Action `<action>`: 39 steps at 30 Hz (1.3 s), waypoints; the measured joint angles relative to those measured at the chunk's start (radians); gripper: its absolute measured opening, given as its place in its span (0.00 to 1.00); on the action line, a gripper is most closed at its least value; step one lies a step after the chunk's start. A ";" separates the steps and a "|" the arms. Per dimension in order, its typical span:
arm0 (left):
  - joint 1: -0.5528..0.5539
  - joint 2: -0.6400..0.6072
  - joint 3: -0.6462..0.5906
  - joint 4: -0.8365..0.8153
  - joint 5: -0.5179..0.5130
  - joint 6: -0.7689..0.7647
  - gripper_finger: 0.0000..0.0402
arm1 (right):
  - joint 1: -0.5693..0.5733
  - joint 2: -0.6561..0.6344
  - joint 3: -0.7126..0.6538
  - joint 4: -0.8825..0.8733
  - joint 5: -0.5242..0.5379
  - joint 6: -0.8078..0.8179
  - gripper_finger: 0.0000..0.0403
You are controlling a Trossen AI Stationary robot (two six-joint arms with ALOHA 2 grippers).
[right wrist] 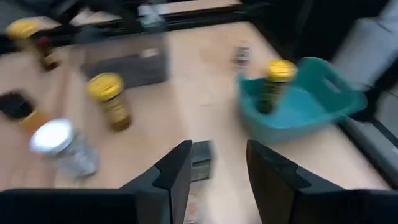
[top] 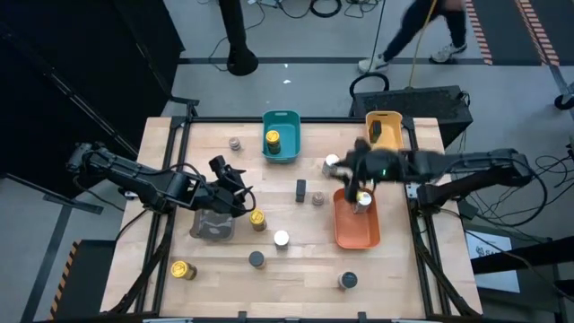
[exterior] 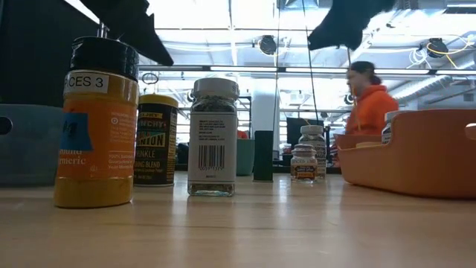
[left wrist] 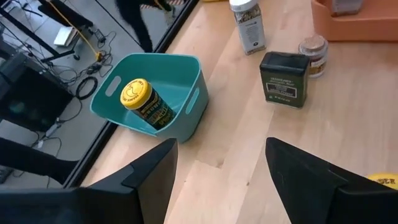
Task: Sort spices by type
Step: Put the bottom white seasoning bottle into the orange bin
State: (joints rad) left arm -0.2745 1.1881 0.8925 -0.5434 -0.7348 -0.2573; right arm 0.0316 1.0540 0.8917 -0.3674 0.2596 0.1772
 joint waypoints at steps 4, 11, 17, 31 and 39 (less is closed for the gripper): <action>0.000 0.000 0.000 0.057 0.064 -0.002 0.63 | 0.085 -0.011 -0.119 0.229 0.000 -0.086 0.33; -0.004 0.000 0.000 0.202 0.436 -0.107 0.63 | 0.151 -0.029 -0.088 0.251 0.001 -0.305 0.33; -0.005 0.001 0.008 0.174 0.476 -0.208 0.63 | 0.151 -0.096 -0.046 0.256 0.009 -0.367 0.33; -0.071 0.188 0.305 -0.145 0.494 -0.261 0.63 | 0.151 -0.109 -0.048 0.170 0.077 -0.381 0.33; -0.101 0.253 0.352 -0.150 0.582 -0.240 0.63 | 0.151 -0.108 -0.048 0.166 0.080 -0.401 0.33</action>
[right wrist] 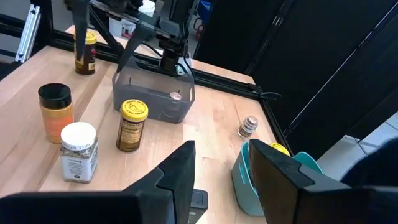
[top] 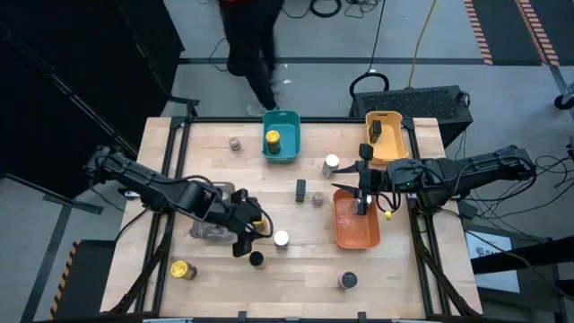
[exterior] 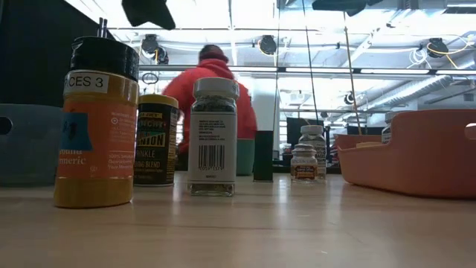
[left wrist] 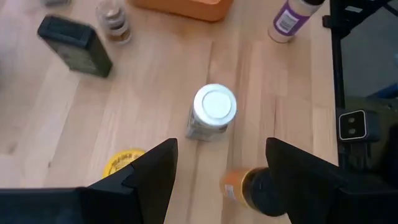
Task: Sort spices by type
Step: Put the bottom white seasoning bottle into the orange bin
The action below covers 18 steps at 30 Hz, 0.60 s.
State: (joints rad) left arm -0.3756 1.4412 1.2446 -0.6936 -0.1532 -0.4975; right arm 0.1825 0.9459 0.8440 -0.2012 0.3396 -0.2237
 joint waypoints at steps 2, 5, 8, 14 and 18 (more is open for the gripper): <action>0.000 0.018 0.003 0.034 0.000 0.036 0.63 | 0.000 0.000 0.000 0.000 0.000 -0.002 0.33; 0.000 0.050 0.003 0.079 -0.030 0.079 0.63 | 0.000 0.000 0.000 0.001 0.000 -0.002 0.33; 0.000 0.087 0.003 0.096 -0.066 0.112 0.63 | 0.000 0.000 0.000 0.001 0.000 0.003 0.33; 0.005 0.137 0.003 0.120 -0.087 0.120 0.63 | 0.000 -0.039 0.000 -0.075 0.095 0.092 0.33; 0.008 0.154 0.003 0.140 -0.090 0.134 0.63 | 0.000 -0.083 0.000 -0.188 0.173 0.209 0.33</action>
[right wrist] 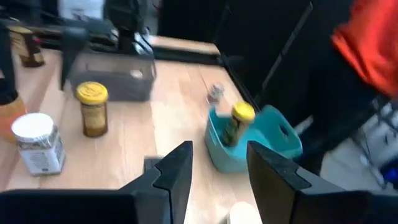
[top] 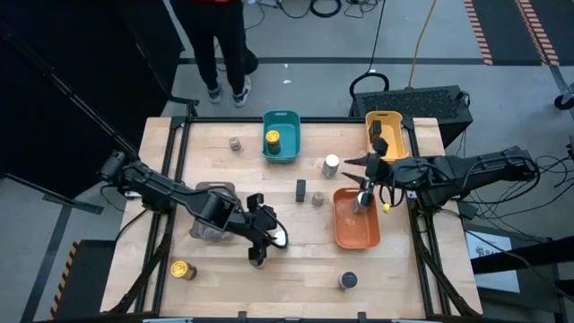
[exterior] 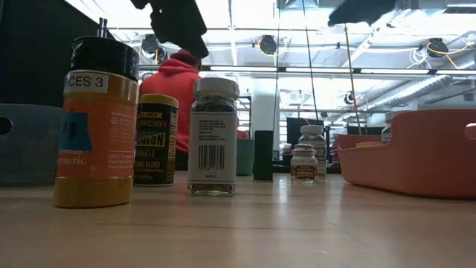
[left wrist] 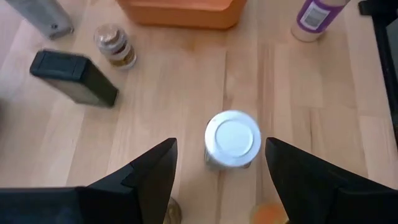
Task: Sort spices by type
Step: Put the bottom white seasoning bottle into the orange bin
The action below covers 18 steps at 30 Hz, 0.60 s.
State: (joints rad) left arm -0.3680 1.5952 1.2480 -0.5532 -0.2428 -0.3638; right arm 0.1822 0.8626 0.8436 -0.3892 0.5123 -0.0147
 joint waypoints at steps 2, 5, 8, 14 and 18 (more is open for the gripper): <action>0.001 0.005 0.000 0.001 -0.001 0.008 0.63 | 0.000 -0.016 0.000 -0.029 0.016 0.048 0.33; 0.009 0.004 0.000 0.002 -0.009 0.007 0.63 | 0.000 -0.027 0.000 -0.042 0.017 0.078 0.33; 0.014 0.004 0.000 0.001 -0.020 0.007 0.63 | 0.000 -0.024 0.000 -0.045 0.013 0.079 0.33; 0.014 0.025 0.000 0.026 -0.017 0.006 0.70 | 0.000 -0.019 0.000 -0.051 0.011 0.079 0.33; 0.014 0.059 0.000 0.053 0.004 0.008 0.80 | 0.000 -0.019 0.000 -0.051 0.010 0.079 0.33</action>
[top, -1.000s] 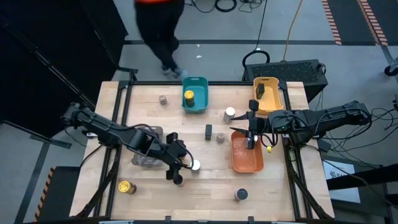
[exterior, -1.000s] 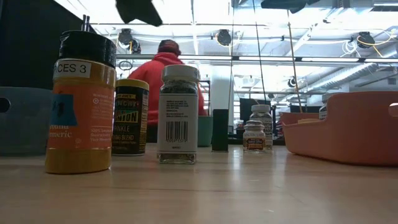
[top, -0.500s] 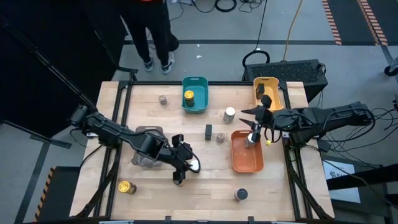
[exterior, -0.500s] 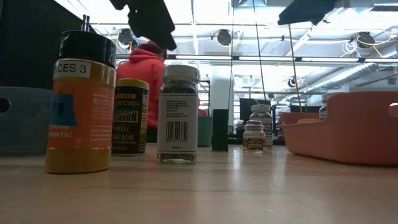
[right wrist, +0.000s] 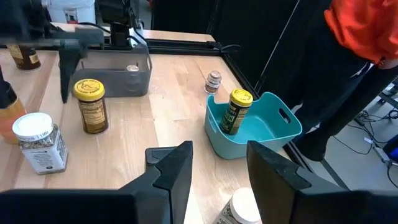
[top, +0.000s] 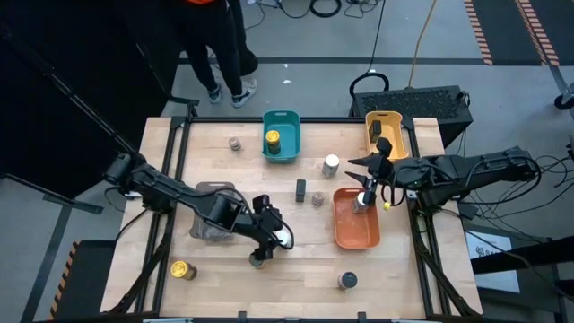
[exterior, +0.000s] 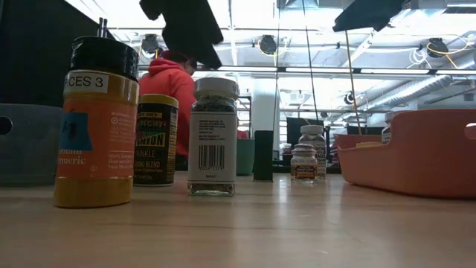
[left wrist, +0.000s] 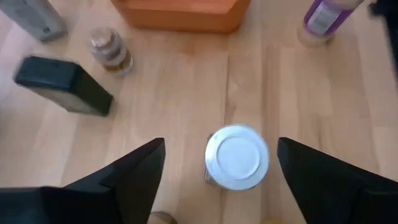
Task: Sort spices by type
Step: Put the bottom white seasoning bottle into the orange bin
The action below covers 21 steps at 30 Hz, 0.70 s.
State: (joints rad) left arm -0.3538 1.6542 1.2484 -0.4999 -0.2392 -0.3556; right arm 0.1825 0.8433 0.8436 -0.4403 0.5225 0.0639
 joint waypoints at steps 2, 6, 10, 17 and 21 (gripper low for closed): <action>0.000 0.024 -0.001 0.011 0.018 0.004 0.83 | 0.000 -0.001 0.000 0.000 0.000 0.000 0.33; 0.000 0.057 -0.001 0.036 0.055 0.022 0.85 | 0.000 -0.001 0.000 0.000 0.000 0.000 0.33; 0.002 0.072 -0.001 0.048 0.068 0.022 0.85 | 0.000 -0.001 0.000 0.000 0.000 0.000 0.33; 0.005 0.086 -0.001 0.055 0.070 0.027 0.85 | 0.000 -0.001 0.000 0.000 0.000 0.000 0.33; 0.019 0.097 -0.011 0.077 0.088 0.029 0.85 | 0.000 -0.001 0.000 0.000 0.000 0.000 0.33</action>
State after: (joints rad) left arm -0.3350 1.7509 1.2373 -0.4230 -0.1511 -0.3267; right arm 0.1822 0.8425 0.8436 -0.4400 0.5228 0.0635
